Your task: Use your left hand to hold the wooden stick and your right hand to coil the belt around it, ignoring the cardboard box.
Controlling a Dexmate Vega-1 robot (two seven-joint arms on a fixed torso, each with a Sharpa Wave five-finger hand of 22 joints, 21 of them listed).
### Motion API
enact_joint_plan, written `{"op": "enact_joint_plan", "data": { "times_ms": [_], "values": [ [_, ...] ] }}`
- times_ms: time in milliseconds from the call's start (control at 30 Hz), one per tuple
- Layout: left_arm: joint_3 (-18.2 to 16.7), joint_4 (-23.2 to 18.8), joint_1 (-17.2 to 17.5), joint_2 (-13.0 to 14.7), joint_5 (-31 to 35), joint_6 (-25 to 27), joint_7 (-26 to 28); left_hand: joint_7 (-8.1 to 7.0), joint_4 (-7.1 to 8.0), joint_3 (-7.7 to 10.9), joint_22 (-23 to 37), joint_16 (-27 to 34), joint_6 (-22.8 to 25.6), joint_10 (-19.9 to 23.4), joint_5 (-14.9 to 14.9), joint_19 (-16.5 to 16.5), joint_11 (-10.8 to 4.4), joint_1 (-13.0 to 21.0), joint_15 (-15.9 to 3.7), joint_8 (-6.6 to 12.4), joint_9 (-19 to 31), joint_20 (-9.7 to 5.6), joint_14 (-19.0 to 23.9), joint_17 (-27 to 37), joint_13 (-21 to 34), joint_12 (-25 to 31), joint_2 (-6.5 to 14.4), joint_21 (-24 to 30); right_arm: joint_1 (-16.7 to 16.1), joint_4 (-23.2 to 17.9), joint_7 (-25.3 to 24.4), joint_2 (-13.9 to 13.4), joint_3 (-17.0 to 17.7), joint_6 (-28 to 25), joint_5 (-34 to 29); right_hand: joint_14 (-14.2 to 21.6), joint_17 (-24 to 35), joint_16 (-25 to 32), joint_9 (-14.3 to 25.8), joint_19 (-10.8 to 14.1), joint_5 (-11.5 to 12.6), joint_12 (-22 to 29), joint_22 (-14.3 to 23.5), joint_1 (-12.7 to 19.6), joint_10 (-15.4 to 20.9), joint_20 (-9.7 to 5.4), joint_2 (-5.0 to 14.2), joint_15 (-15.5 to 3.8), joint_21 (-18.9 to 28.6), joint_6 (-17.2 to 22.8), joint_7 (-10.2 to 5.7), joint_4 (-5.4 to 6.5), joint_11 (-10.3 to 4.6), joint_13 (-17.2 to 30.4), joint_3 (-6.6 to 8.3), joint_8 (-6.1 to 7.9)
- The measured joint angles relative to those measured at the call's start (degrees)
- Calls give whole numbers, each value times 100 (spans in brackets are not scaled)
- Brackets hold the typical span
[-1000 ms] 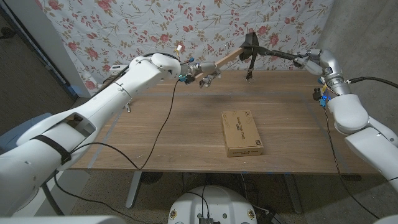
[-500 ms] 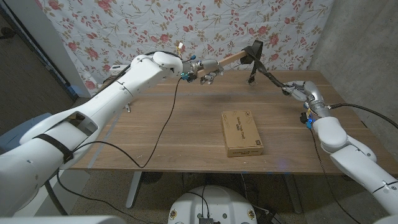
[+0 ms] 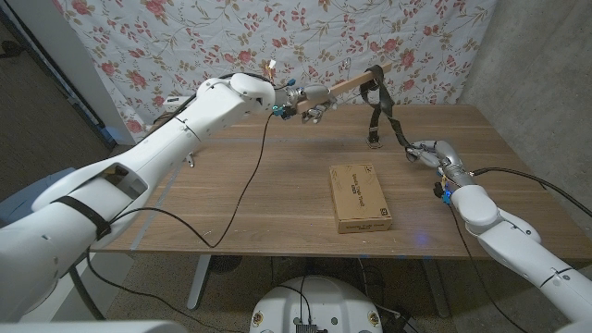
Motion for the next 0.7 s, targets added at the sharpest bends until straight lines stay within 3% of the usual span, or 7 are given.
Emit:
{"op": "enact_joint_plan", "data": {
  "times_ms": [100, 267, 300, 400, 500, 567, 700],
  "values": [
    [18, 39, -39, -25, -1, -20, -31, 0, 0, 0, 13, 24, 0, 0, -1, 0, 0, -8, 0, 0, -5, 0, 0, 0, -2, 0, 7, -6, 32, -13, 75, -97, -73, -195, 123, -494, -539, -575, -181, -341, 146, -472, 0, -513, -752, 62, -444, 36, -216, -832, -75, 84, -34, -225, -319, -179],
    [67, 114, -97, -73, -1, -44, -60, 0, 0, 0, 3, 23, 1, 0, -16, 0, 1, -8, 1, 0, -5, 0, 0, -27, 1, 0, 8, -16, 62, -59, 322, -190, -118, -611, 398, -2039, -1119, -1645, -378, -1145, 496, -1313, 14, -1086, -2466, -85, -1230, 103, -761, -2452, -191, 207, -112, -372, -999, -198],
    [80, 137, -114, -86, 5, -81, -121, 0, 0, 0, 1, 23, 1, 0, -16, -1, 1, -8, 1, -1, -5, 0, 0, -27, 2, 0, 7, -16, 132, -147, 418, -409, -183, -740, 494, -2332, -1196, -1826, -404, -1281, 613, -1489, 16, -1173, -2783, -67, -1342, 110, -865, -2782, -182, 236, -68, -404, -1152, -197],
    [111, 177, -153, -118, 14, -99, -175, -1, 0, 0, -1, 23, 1, 0, -16, -1, 1, -8, 4, -1, 2, 0, 2, -12, 3, 0, 7, -18, 163, -190, 623, -594, -215, -915, 691, -3175, -1427, -2331, -483, -1737, 1040, -2058, 7, -1482, -3681, 102, -1646, 261, -1258, -3773, -18, 391, 183, -511, -1707, -173],
    [135, 206, -189, -141, 24, -109, -221, -1, 0, 0, -7, 45, 1, 0, -16, -1, 2, -8, -10, -1, 12, 1, -12, -11, 3, 0, 7, -21, 164, -181, 815, -715, -215, -962, 907, -3834, -1592, -2710, -545, -2108, 1321, -2457, 0, -1848, -4292, 313, -1670, 557, -1616, -4458, 116, 532, 431, -603, -2152, -173],
    [151, 218, -207, -151, 35, -126, -258, -1, 0, 0, -7, 45, 1, 0, -16, -1, 2, -8, -9, -2, 12, 1, -14, -11, 3, 0, 6, -21, 141, -145, 940, -756, -199, -874, 1073, -4120, -1665, -2868, -573, -2182, 1407, -2601, 1, -2068, -4519, 391, -1628, 682, -1793, -4675, 150, 649, 538, -643, -2349, -151],
    [180, 222, -233, -168, 43, -134, -315, -1, 0, 0, -7, 45, 1, -1, -16, -1, 2, -7, -2, -4, -3, 1, -21, -11, 3, 0, 5, -22, -34, 140, 966, -695, -30, -421, 1257, -4388, -1753, -3034, -604, -2201, 1426, -2698, -13, -2375, -4616, 472, -1478, 662, -1970, -4777, 146, 830, 639, -693, -2529, -128]
  ]
}}
